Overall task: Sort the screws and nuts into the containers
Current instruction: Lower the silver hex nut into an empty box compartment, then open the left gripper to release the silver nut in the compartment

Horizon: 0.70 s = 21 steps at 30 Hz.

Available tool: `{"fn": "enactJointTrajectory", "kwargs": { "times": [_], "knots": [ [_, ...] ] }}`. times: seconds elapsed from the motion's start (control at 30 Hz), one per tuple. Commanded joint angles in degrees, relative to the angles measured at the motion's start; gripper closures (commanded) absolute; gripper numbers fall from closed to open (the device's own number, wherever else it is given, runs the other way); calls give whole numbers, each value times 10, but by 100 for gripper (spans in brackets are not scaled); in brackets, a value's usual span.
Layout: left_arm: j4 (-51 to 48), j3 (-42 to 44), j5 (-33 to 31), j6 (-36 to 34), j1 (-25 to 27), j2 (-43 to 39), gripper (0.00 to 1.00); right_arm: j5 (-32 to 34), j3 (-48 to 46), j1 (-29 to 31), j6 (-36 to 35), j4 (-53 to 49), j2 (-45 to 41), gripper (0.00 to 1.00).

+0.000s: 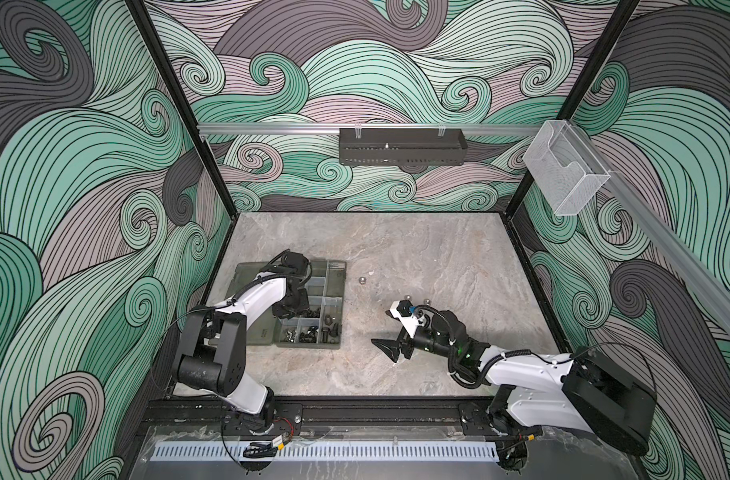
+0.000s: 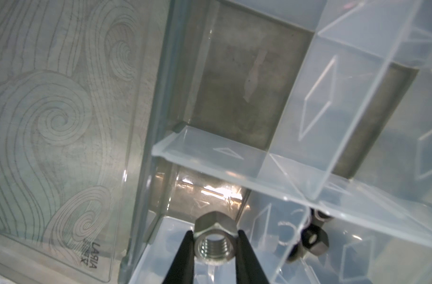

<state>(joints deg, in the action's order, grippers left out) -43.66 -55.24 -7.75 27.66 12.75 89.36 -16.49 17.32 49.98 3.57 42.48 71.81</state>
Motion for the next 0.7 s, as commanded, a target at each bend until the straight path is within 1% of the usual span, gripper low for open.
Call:
{"fn": "enactJointTrajectory", "kwargs": {
  "times": [0.0, 0.13, 0.27, 0.4, 0.53, 0.67],
  "knots": [
    [8, -2, -10, 13, -4, 13, 81, 2, 4, 3, -9, 7, 0, 1],
    [11, -8, -27, 13, -5, 31, 80, 0, 6, 3, -11, 5, 1, 1],
    [9, -15, -31, 9, -7, 44, 79, 1, 9, 3, -11, 3, 8, 1],
    [17, -10, -30, 14, -7, 48, 78, -2, 10, 3, -10, 2, 7, 1],
    [22, -7, -29, 14, -7, 44, 73, -5, 10, 3, -11, -1, 6, 1],
    [16, -14, -32, 10, -7, 44, 73, -3, 14, 3, -12, -4, 14, 1]
  ]
}}
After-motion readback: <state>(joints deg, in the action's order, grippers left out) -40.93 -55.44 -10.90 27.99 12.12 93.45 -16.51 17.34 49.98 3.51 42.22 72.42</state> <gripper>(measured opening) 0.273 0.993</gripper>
